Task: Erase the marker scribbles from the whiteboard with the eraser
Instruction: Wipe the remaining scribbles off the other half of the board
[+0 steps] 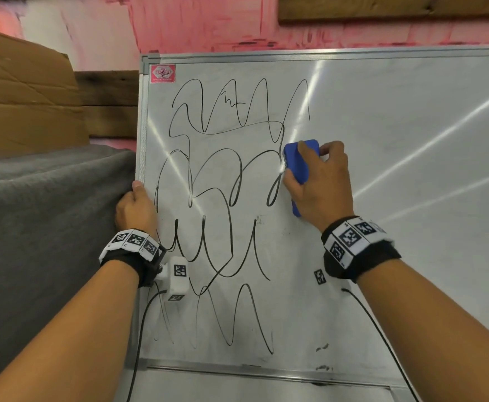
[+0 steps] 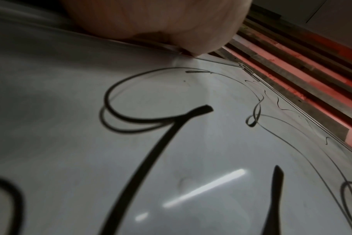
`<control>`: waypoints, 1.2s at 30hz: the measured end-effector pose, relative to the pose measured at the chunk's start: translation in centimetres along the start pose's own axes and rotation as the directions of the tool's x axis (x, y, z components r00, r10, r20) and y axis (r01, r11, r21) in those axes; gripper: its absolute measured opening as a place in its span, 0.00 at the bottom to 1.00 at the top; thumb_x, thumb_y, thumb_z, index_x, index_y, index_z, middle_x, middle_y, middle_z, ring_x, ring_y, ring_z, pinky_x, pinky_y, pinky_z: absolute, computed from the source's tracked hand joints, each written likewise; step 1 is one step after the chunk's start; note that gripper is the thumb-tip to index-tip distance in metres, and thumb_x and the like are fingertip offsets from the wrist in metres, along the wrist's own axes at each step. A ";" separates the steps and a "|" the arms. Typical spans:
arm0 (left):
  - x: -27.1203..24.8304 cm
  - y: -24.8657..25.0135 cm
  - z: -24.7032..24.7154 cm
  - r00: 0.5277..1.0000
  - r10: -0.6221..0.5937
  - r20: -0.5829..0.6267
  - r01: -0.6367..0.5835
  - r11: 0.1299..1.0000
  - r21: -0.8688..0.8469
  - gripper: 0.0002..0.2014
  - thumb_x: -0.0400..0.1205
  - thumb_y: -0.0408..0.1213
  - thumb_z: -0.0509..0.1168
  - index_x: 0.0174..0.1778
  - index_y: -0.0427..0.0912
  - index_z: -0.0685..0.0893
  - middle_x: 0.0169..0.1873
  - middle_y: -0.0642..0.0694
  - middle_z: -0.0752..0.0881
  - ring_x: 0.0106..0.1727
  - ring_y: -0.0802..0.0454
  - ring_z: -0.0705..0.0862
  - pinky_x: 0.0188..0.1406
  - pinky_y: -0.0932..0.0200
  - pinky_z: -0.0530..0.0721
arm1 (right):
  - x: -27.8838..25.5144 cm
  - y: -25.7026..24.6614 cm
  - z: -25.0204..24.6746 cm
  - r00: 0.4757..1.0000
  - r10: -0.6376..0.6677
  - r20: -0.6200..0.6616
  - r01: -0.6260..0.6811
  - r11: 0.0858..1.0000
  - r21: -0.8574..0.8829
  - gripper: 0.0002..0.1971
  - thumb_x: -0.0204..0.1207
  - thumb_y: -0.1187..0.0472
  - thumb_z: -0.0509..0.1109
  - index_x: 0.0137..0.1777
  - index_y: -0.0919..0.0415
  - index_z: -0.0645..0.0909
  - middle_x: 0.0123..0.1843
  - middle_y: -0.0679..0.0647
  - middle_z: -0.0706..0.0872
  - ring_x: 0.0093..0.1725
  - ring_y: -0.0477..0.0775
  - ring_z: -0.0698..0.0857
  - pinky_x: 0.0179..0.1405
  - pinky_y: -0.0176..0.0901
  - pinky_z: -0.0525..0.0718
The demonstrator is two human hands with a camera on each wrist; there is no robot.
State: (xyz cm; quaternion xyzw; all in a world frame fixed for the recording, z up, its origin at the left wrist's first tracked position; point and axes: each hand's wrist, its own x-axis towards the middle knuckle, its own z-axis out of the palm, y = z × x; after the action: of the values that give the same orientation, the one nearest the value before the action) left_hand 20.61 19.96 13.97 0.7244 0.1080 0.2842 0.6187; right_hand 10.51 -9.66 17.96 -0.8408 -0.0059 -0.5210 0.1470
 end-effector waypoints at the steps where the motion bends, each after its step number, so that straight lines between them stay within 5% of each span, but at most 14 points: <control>1: 0.1 -0.1 0.0 1.000 0.001 0.003 -0.001 1.000 -0.004 0.29 0.88 0.57 0.49 0.60 0.37 0.86 0.59 0.36 0.86 0.58 0.35 0.82 0.59 0.49 0.77 | -0.7 0.0 0.1 1.000 -0.001 0.001 0.001 1.000 0.002 0.24 0.79 0.49 0.71 0.72 0.56 0.77 0.61 0.60 0.71 0.57 0.61 0.76 0.54 0.51 0.84; 7: 0.4 -0.4 0.0 1.000 0.007 0.025 -0.007 1.000 -0.014 0.29 0.89 0.57 0.49 0.59 0.38 0.86 0.57 0.37 0.86 0.54 0.39 0.81 0.56 0.51 0.76 | -5.9 0.5 0.6 0.999 -0.010 0.053 0.010 1.000 0.012 0.25 0.77 0.50 0.74 0.73 0.55 0.77 0.65 0.58 0.70 0.57 0.59 0.77 0.49 0.46 0.84; 17: 0.7 -0.5 0.1 0.999 0.003 0.035 -0.002 1.000 -0.027 0.27 0.89 0.57 0.49 0.60 0.39 0.86 0.57 0.38 0.86 0.51 0.42 0.80 0.54 0.53 0.75 | 5.4 -0.3 -0.4 0.997 0.068 -0.045 -0.069 0.997 -0.026 0.22 0.79 0.47 0.69 0.69 0.56 0.79 0.63 0.61 0.70 0.59 0.63 0.76 0.57 0.51 0.83; 27: 0.8 -0.5 0.3 1.000 0.011 0.029 -0.010 1.000 -0.014 0.27 0.89 0.55 0.49 0.59 0.37 0.86 0.53 0.40 0.84 0.49 0.44 0.78 0.51 0.55 0.73 | 0.6 -0.2 0.4 1.000 0.022 0.004 -0.022 1.000 -0.022 0.23 0.78 0.48 0.72 0.71 0.56 0.79 0.63 0.60 0.71 0.59 0.63 0.76 0.52 0.49 0.83; 36: 0.9 -0.7 0.2 0.999 0.019 0.043 -0.018 1.000 -0.018 0.26 0.89 0.56 0.49 0.53 0.40 0.85 0.46 0.44 0.82 0.49 0.42 0.80 0.51 0.55 0.73 | 9.9 -0.9 -0.7 0.995 0.054 -0.085 -0.059 0.997 -0.058 0.19 0.80 0.48 0.69 0.65 0.58 0.80 0.69 0.62 0.70 0.63 0.65 0.75 0.60 0.51 0.81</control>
State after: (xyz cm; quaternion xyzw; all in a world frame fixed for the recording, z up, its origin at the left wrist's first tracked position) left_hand 21.54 20.40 13.52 0.7260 0.0853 0.2752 0.6244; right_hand 14.27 -10.44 27.16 -0.8223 0.0397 -0.5511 0.1362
